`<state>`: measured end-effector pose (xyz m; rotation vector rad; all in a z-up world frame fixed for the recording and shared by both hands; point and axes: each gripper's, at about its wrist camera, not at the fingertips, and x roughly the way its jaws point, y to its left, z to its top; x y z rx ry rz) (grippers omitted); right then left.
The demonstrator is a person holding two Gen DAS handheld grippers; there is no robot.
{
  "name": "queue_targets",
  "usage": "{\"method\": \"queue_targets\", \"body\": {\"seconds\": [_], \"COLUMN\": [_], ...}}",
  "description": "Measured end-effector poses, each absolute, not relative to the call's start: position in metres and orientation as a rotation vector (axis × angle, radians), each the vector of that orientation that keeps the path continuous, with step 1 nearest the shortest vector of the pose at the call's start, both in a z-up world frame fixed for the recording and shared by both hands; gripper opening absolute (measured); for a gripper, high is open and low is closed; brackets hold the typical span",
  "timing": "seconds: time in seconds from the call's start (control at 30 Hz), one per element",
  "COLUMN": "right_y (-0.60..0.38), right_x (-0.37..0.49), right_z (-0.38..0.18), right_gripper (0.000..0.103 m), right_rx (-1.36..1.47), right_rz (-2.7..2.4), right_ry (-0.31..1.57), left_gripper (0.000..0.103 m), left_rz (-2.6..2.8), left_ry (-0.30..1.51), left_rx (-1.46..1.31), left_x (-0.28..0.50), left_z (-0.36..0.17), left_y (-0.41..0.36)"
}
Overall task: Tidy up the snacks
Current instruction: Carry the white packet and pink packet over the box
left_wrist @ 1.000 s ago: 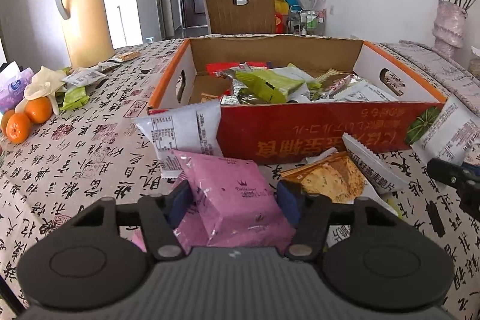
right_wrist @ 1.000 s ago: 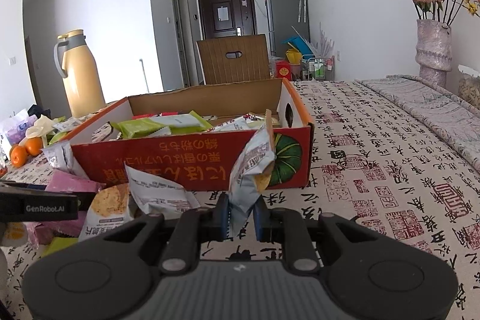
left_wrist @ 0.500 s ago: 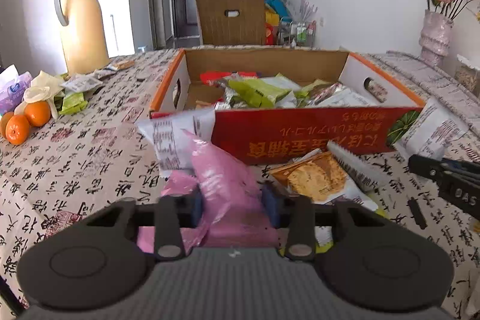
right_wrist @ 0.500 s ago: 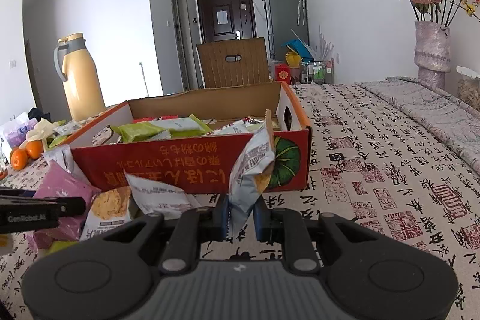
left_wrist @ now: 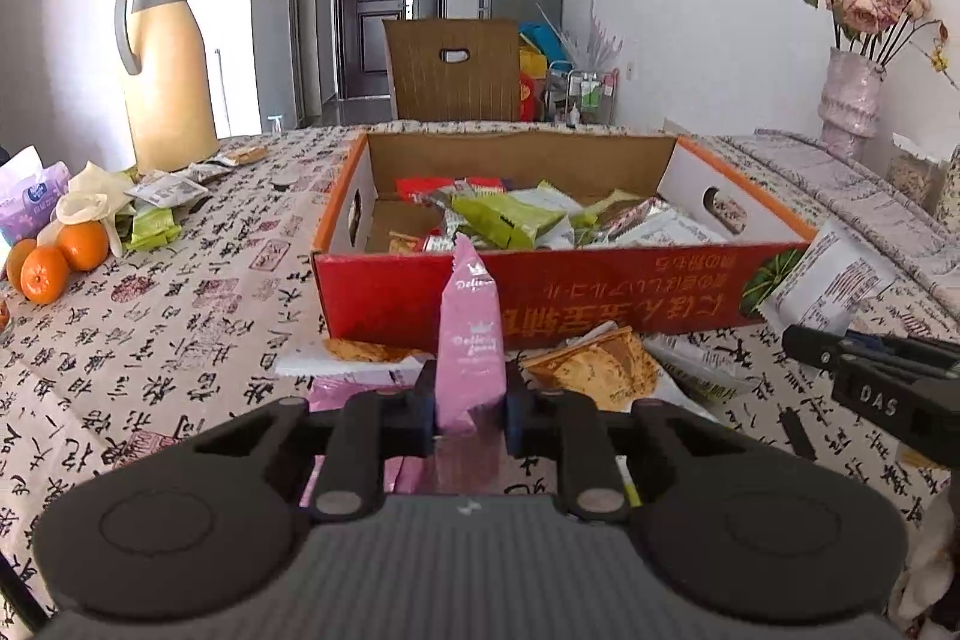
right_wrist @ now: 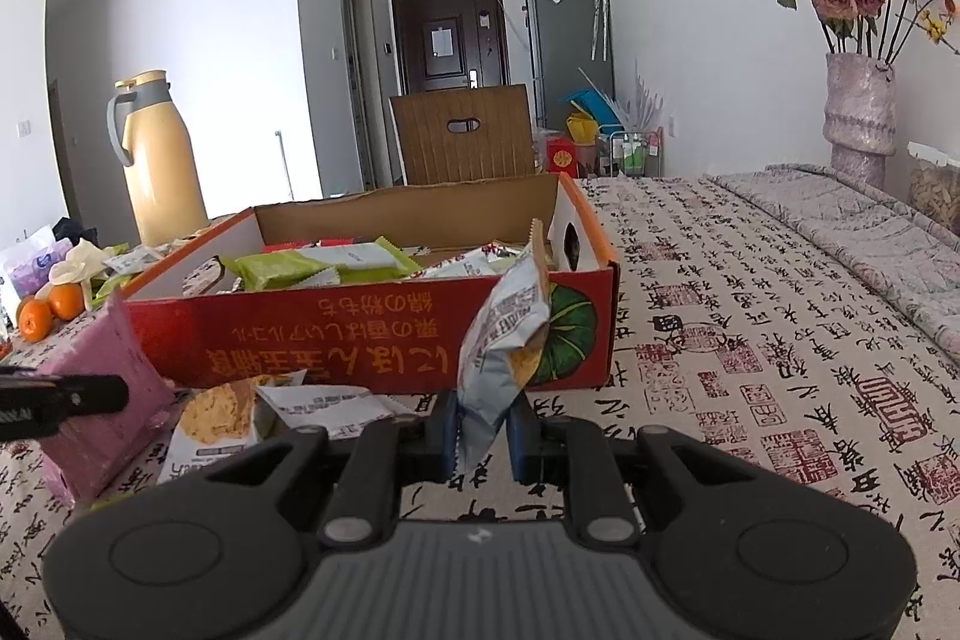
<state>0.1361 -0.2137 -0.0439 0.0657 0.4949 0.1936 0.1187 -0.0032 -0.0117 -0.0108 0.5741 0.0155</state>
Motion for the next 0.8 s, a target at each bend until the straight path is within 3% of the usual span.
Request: {"method": "queue_targets", "body": {"seconds": [0.8], "right_y": [-0.204], "right_x": [0.151], "right_z": [-0.001], "right_gripper": [0.016], "right_rx": [0.03], "right_rz": [0.203], "right_ry": [0.376], "left_gripper": [0.02], "left_rz": [-0.016], "left_ry": [0.402], "left_rx": [-0.008], "left_x": [0.148], "left_z": [0.049], "left_y": [-0.021]}}
